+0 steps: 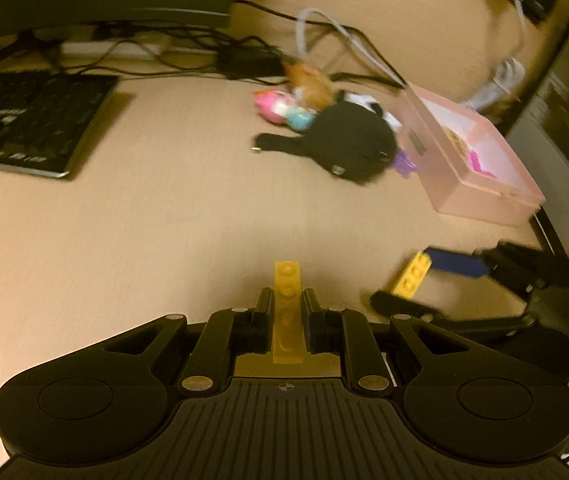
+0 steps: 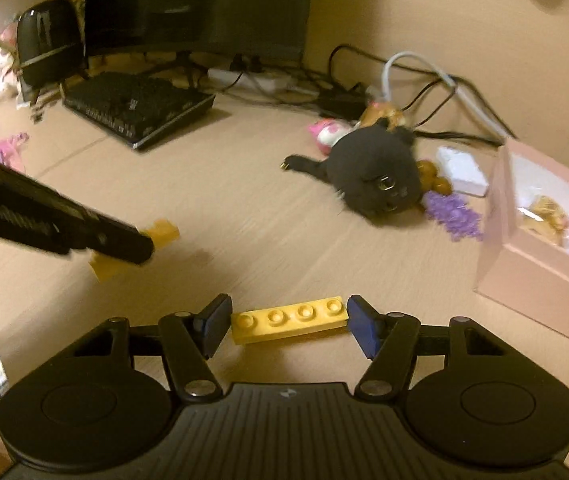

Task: Organize objects
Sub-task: 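Carry the brick into the pink box and open the left tool while the right tool carries its brick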

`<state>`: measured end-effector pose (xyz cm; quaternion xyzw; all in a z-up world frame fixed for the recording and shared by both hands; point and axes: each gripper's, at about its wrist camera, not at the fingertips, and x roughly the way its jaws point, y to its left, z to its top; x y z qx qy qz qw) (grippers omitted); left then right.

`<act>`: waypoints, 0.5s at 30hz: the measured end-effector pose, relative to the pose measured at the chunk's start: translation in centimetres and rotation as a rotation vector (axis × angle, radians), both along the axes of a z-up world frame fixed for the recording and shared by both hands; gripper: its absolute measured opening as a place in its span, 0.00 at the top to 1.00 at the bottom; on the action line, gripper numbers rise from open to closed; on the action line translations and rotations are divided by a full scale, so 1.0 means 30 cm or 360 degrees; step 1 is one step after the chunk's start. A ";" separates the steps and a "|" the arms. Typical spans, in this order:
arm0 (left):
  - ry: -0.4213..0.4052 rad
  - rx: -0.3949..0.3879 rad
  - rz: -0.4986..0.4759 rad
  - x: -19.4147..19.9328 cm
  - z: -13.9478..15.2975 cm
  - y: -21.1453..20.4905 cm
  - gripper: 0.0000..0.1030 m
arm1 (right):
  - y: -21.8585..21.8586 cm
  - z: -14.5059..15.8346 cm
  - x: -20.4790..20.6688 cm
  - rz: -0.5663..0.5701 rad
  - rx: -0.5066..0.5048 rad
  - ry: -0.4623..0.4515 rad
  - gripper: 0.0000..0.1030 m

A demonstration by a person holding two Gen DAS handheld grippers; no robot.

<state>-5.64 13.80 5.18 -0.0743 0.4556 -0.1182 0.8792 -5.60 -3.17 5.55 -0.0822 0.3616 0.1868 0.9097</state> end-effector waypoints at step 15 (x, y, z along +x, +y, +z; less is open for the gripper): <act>-0.0072 -0.0085 -0.0491 0.103 0.043 -0.401 0.83 | -0.428 0.107 -0.205 -0.0538 -0.0063 -0.0052 0.38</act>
